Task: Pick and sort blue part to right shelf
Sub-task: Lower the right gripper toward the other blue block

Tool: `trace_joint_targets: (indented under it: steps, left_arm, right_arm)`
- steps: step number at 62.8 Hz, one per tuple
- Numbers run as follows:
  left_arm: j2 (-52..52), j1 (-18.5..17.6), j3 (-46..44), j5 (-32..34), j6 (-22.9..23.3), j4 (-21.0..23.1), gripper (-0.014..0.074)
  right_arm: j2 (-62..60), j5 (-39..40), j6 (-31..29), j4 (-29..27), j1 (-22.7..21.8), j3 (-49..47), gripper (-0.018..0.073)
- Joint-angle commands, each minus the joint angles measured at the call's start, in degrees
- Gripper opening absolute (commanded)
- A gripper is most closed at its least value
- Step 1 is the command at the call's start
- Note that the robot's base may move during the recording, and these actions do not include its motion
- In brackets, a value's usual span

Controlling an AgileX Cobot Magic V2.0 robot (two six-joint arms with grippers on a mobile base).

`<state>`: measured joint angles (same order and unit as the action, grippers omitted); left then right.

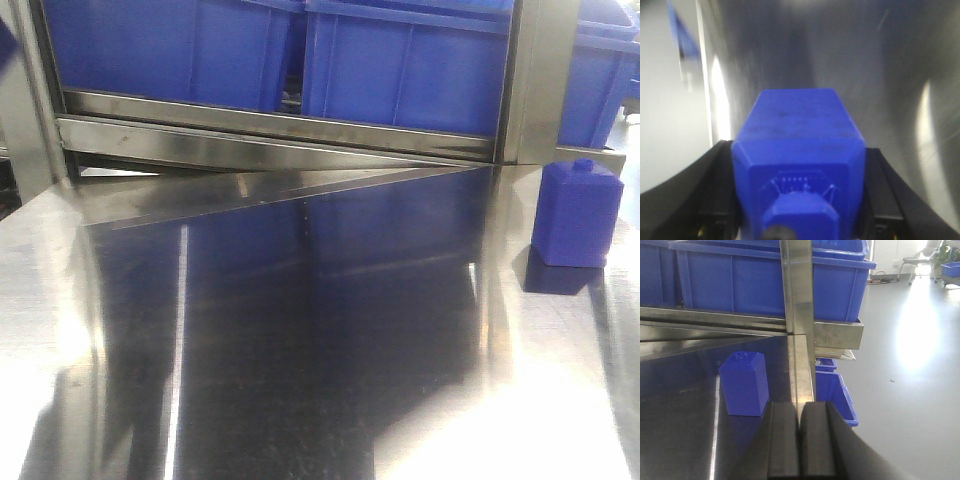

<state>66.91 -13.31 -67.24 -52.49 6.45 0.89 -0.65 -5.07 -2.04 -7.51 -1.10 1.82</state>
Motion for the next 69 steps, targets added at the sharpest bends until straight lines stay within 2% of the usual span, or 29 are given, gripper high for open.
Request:
trace_joint_targets:
  steps: [1,10,16,24,33,38,47,53,69]
  left_arm:
    - [-9.8,-0.4,3.0,9.8,-0.3,0.3,0.0266]
    - [-23.4,-0.4,10.3,20.2,-0.3,0.3,0.0266]
    - [-30.9,-0.4,15.6,24.7,-0.3,0.3,0.0266]
    - [-39.4,-0.4,21.6,26.8,-0.3,0.2,0.0266]
    - [-44.8,-0.4,25.4,26.8,-0.3,-0.1,0.0266]
    - [-45.7,-0.4,25.6,26.6,-0.3,-0.1,0.0266]
    - [-45.6,-0.4,25.6,26.6,-0.3,-0.1,0.0266]
    - [-45.6,-0.4,25.6,26.6,-0.3,-0.1,0.0266]
    - [-45.6,-0.4,25.6,26.8,-0.3,-0.1,0.0266]
  right_arm:
    - [-1.1,5.1,-0.1,-0.6,-0.3,-1.3,0.0059]
    - [-1.1,8.3,-0.1,-1.2,-0.3,-1.4,0.0059]
    - [-1.1,9.2,-0.1,-1.2,-0.3,-2.9,0.0059]
    - [-0.8,7.0,-0.1,-1.2,-0.3,-7.2,0.0059]
    - [4.1,0.5,-0.1,-1.2,-0.2,-15.2,0.0074]
    - [9.2,-2.1,-0.1,-1.2,-0.2,-20.7,0.0171]
    - [19.8,-4.7,-0.1,-1.2,-0.1,-31.5,0.0481]
    - [26.8,-7.6,-0.1,-1.2,2.4,-38.5,0.0617]
    - [41.2,-13.4,-0.2,-1.2,7.4,-48.6,0.0627]
